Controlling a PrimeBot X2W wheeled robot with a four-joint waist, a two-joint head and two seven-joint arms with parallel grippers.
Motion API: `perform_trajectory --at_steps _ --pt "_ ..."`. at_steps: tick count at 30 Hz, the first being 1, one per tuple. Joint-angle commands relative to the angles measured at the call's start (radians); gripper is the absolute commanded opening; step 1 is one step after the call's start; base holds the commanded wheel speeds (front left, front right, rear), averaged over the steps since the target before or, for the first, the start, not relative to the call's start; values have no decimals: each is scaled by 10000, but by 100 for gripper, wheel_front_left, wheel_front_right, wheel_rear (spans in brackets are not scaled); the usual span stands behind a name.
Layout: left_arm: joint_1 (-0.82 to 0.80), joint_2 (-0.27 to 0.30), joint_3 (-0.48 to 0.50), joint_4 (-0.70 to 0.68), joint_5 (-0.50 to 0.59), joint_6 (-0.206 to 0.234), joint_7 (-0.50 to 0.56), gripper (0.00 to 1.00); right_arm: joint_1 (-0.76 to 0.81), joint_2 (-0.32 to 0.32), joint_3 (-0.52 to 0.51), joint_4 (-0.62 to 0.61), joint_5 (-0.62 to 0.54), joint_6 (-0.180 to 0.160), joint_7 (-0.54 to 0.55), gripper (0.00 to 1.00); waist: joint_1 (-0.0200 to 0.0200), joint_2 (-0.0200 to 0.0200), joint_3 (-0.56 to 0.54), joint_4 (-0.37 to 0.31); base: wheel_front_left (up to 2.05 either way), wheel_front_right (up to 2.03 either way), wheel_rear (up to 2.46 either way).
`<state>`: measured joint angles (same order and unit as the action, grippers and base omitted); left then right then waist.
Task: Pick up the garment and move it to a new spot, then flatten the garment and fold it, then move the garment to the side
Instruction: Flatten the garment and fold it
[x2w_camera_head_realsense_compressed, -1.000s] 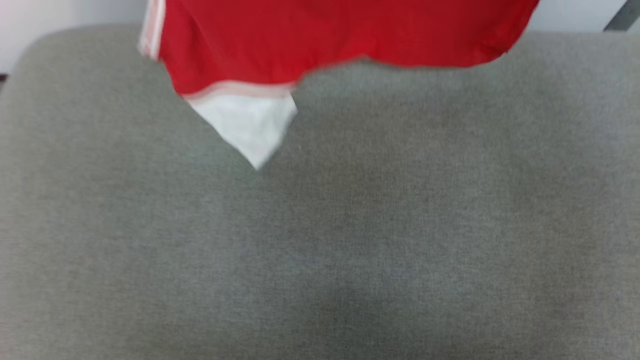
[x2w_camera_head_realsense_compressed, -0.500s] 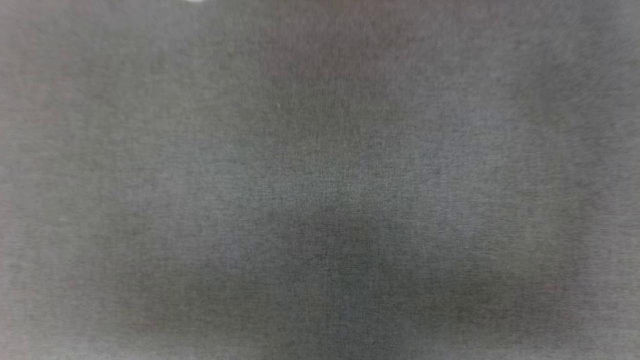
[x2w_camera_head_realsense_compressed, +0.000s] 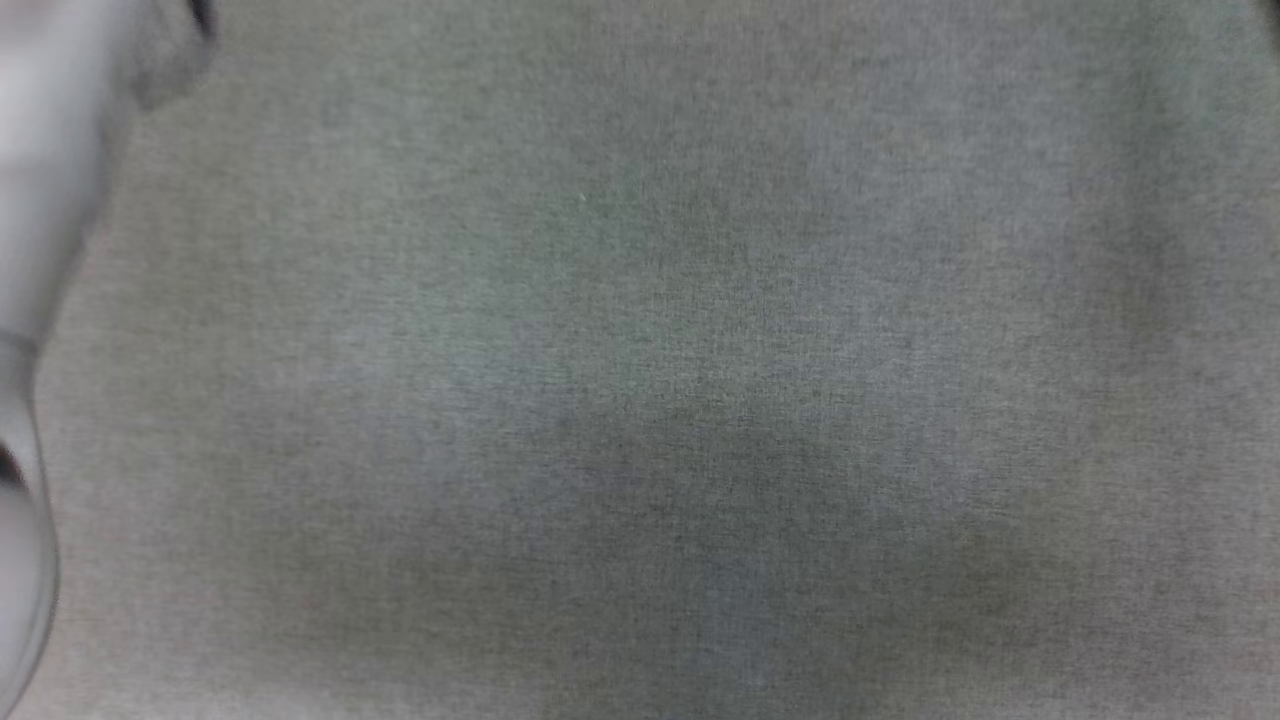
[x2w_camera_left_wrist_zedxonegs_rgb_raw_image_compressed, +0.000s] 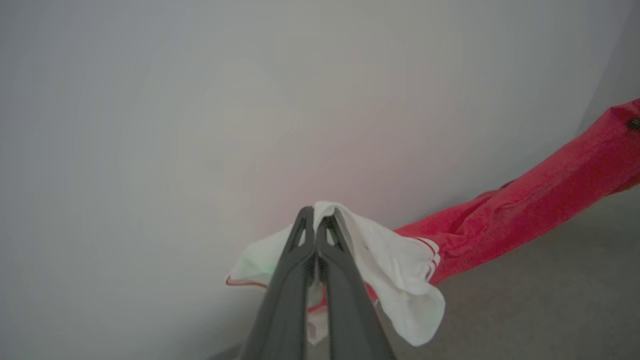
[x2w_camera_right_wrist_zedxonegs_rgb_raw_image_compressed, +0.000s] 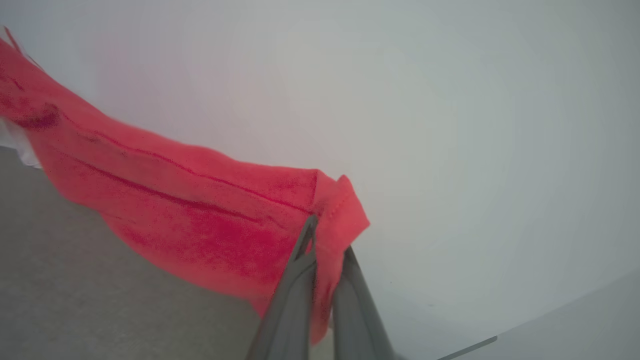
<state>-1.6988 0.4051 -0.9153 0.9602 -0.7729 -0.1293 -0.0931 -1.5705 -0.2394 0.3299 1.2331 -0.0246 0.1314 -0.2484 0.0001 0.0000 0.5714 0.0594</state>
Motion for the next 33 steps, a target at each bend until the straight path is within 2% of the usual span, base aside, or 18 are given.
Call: perform_trajectory --at_steps 1,5,9,13,16,20,23,29,33 --pt "457 298 -251 -274 -553 -2 683 0 430 175 192 107 417 -15 46 0 -1 0 -485 95 0 0 0" --pt "1623 934 -1219 -1499 -1845 -2 2461 0 1392 397 990 212 1433 -15 512 0 -1 0 -1039 125 0 0 0" --pt "2644 1774 -1767 -2479 -2828 -2 3558 0 2637 386 2024 -398 2937 -15 1247 0 -1 0 -1612 121 0 0 0" --pt "3805 2506 -2132 -3479 -3414 -2 4292 0 4127 -419 3218 -2004 4766 -15 2331 0 -1 0 -2163 131 0 0 0" --pt "4853 3114 -2281 -4527 -3863 330 4687 0 5265 -1414 3968 -3604 6130 -15 3163 0 -1 0 -2527 139 0 0 0" --pt "6226 4084 -2400 -6480 -4331 1181 4802 0 6661 -2865 4358 -5479 7546 -15 4026 0 -1 0 -2891 184 0 0 0" --pt "7276 4917 -2477 -8076 -4694 2049 4774 0 7630 -3681 4311 -6540 8277 -15 4490 0 -1 0 -3099 203 0 0 0" --pt "9067 6332 -2688 -10876 -5319 3781 4511 0 9421 -4717 3975 -8123 9160 -15 5502 0 -1 0 -3404 276 0 0 0" --pt "10044 6978 -2863 -12327 -5779 4759 4329 0 10555 -5274 3797 -9109 9536 -17 6355 0 -1 0 -3523 313 0 0 0"
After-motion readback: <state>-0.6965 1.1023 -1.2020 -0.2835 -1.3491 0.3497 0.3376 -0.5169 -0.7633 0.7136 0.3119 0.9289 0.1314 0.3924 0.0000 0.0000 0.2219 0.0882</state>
